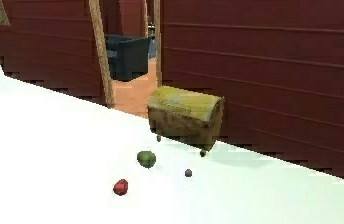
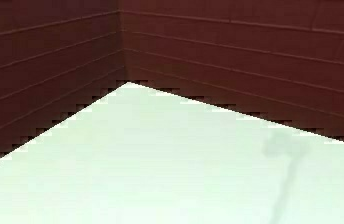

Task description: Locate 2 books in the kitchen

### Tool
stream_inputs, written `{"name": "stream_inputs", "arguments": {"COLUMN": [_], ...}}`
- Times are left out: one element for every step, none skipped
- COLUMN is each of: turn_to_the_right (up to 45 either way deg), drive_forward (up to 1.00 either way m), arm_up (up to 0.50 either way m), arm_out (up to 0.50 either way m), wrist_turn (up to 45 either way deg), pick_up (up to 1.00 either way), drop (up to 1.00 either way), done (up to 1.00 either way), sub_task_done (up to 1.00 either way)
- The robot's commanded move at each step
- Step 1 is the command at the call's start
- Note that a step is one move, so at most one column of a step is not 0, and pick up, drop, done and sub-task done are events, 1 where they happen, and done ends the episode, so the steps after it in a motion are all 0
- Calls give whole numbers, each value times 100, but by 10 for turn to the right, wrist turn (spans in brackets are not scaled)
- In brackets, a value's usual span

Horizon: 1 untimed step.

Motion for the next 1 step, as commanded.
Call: {"name": "stream_inputs", "arguments": {"turn_to_the_right": [-450], "drive_forward": [0], "arm_up": [0], "arm_out": [0], "wrist_turn": [0], "pick_up": [0], "drop": [0], "done": [0], "sub_task_done": [0]}}
